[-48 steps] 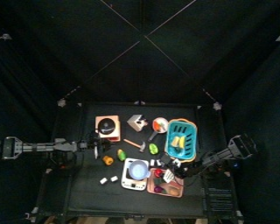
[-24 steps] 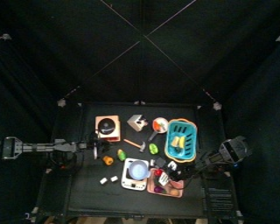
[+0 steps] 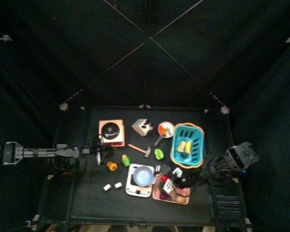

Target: Grab apple

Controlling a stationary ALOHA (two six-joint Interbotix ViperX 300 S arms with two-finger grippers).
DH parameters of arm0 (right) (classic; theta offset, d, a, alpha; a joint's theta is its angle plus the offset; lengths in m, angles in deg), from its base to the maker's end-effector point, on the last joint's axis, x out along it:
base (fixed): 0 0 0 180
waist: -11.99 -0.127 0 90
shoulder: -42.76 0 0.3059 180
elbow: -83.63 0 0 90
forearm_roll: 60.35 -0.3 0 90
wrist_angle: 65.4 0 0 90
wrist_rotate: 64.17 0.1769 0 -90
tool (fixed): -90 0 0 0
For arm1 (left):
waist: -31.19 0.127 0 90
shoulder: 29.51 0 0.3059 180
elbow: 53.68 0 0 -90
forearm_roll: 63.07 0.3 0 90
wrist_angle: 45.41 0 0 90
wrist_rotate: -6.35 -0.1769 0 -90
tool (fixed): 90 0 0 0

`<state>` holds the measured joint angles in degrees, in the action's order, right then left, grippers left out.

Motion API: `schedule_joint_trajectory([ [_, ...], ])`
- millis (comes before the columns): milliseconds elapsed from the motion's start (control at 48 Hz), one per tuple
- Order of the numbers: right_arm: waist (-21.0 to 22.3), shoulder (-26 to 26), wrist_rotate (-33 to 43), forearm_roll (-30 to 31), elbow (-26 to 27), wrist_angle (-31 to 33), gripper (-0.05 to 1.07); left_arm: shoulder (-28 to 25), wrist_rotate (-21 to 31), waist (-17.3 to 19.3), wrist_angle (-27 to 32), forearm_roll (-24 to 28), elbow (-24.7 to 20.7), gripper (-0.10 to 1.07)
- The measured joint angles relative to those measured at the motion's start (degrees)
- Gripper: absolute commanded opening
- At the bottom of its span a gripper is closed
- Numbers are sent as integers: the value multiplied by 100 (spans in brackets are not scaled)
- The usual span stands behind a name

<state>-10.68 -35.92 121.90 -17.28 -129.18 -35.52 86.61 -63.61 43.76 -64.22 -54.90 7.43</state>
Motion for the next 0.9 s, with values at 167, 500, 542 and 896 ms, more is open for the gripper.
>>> schedule_joint_trajectory([
  [167,18,9,9,-62,0,-9,96,0,0,0,9,0,9,67],
  [500,9,9,0,-53,-18,-35,83,0,0,0,9,-9,9,67],
  [542,0,-9,-9,-53,-18,-35,83,0,0,9,9,0,9,67],
  [896,35,-791,-9,-70,-53,-44,83,0,0,9,18,-9,9,67],
])
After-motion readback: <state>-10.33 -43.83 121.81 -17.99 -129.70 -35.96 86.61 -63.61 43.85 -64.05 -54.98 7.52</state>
